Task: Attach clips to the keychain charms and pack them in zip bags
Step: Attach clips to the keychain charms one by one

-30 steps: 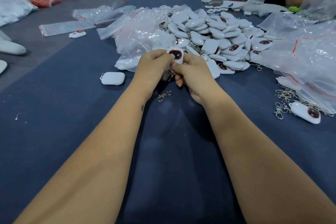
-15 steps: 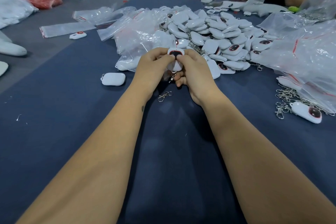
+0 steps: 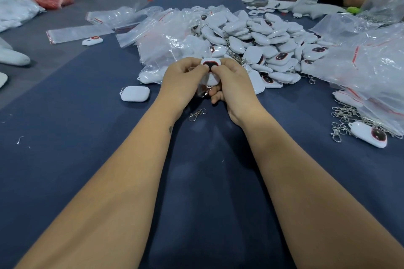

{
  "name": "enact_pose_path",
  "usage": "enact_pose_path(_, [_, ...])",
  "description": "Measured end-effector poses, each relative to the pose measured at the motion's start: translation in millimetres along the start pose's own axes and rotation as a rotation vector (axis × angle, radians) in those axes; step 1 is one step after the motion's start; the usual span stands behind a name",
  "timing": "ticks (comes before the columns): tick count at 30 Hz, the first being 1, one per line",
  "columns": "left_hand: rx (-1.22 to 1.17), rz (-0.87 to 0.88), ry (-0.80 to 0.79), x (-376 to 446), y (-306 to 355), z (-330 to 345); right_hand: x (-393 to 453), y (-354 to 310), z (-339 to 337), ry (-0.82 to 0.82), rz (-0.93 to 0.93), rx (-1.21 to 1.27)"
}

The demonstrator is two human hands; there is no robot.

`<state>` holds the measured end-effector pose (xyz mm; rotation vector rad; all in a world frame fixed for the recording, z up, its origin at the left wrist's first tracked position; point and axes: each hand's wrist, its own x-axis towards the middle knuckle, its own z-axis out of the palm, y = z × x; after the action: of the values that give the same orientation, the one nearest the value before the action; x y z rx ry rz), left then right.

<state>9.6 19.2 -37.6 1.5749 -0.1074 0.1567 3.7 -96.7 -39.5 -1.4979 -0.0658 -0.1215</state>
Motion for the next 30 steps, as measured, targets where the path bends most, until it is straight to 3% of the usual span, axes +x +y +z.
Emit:
enact_pose_path(9, [0.143, 0.081, 0.037, 0, -1, 2, 0, -1, 1, 0.001, 0.008, -0.039])
enact_pose_path(14, [-0.048, 0.018, 0.098, -2, 3, 2, -3, -3, 2, 0.045, -0.008, -0.018])
enact_pose_path(21, [0.34, 0.145, 0.23, 0, -5, 0, -7, -15, 0, 0.078, -0.083, 0.434])
enact_pose_path(25, [0.387, 0.116, 0.168, 2, -3, 0, -9, -17, -1, 0.019, -0.095, 0.578])
enact_pose_path(27, [0.398, 0.113, 0.158, 0, -2, 2, -9, -16, 1, 0.052, -0.088, 0.5])
enact_pose_path(30, [0.368, 0.139, 0.223, -2, 1, 2, -9, -11, 2, 0.171, -0.156, 0.075])
